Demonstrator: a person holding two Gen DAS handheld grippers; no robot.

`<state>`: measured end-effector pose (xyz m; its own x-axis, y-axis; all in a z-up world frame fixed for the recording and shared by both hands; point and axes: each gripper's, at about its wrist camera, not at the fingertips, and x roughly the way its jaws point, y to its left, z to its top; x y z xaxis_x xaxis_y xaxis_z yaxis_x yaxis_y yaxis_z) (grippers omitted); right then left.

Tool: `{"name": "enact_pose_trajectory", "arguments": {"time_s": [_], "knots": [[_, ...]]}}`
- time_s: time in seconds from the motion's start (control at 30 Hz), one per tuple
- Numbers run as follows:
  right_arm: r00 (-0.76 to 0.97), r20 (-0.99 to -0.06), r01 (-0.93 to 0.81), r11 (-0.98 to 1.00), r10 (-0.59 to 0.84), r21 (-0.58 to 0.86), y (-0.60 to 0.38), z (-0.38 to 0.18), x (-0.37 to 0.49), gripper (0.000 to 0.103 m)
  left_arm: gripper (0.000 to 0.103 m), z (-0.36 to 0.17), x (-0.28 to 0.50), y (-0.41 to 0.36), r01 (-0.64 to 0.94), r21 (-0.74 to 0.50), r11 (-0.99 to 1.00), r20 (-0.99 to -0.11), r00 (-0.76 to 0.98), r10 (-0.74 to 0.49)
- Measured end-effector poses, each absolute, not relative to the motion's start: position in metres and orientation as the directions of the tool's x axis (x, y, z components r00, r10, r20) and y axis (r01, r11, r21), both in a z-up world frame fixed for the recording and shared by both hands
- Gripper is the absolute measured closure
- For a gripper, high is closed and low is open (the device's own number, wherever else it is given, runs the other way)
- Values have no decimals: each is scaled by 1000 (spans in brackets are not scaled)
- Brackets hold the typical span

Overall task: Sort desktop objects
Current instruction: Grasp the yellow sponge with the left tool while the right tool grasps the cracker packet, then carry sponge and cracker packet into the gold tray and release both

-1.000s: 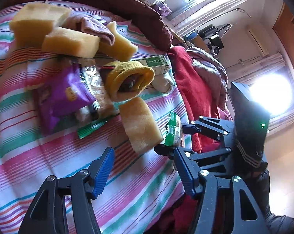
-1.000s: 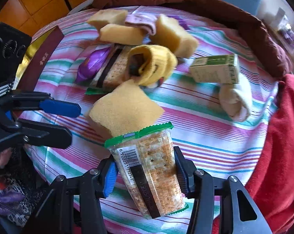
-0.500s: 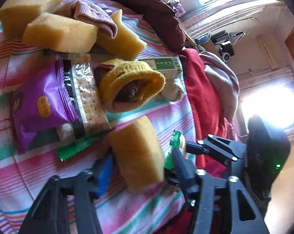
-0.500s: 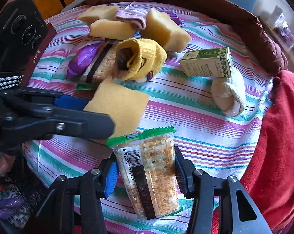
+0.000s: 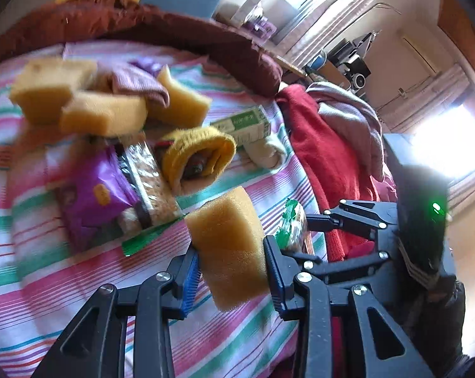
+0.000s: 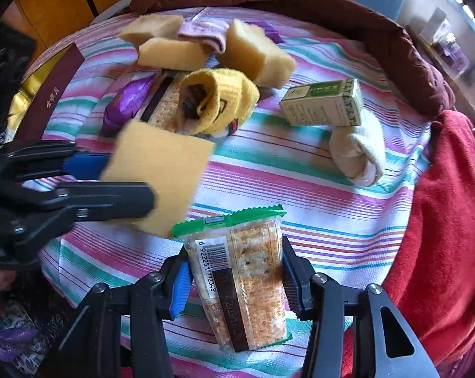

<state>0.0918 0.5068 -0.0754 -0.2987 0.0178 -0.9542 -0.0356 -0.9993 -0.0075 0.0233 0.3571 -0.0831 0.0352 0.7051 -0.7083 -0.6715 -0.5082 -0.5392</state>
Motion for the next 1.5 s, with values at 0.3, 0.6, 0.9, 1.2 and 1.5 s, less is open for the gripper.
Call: {"name": "enact_pose_trajectory", "arguments": {"time_s": [0.3,0.6,0.9,1.2,1.5], "knots": [[-416,-910,-110,-993,9,40,494,-43,90,53,65,-44,27,305,-706,-428,-564,-698,-139,703],[-514,-852,-81,-984,-95,159,449,-32,64,54,65,-19,15,237,-648,-302,-699,-687,-360,631],[-571,-792,8,-966,-217,259,380,-17,46,54,65,-14,4,170,-537,-239,-809,-680,-503,534],[-616,-702,129,-925,-358,359,311,-1,23,54,65,-13,-7,106,-394,-166,-904,-677,-621,395],[-547,-705,241,-891,-452,384,230,-8,-15,54,65,-20,-25,40,-230,-141,-963,-688,-676,263]]}}
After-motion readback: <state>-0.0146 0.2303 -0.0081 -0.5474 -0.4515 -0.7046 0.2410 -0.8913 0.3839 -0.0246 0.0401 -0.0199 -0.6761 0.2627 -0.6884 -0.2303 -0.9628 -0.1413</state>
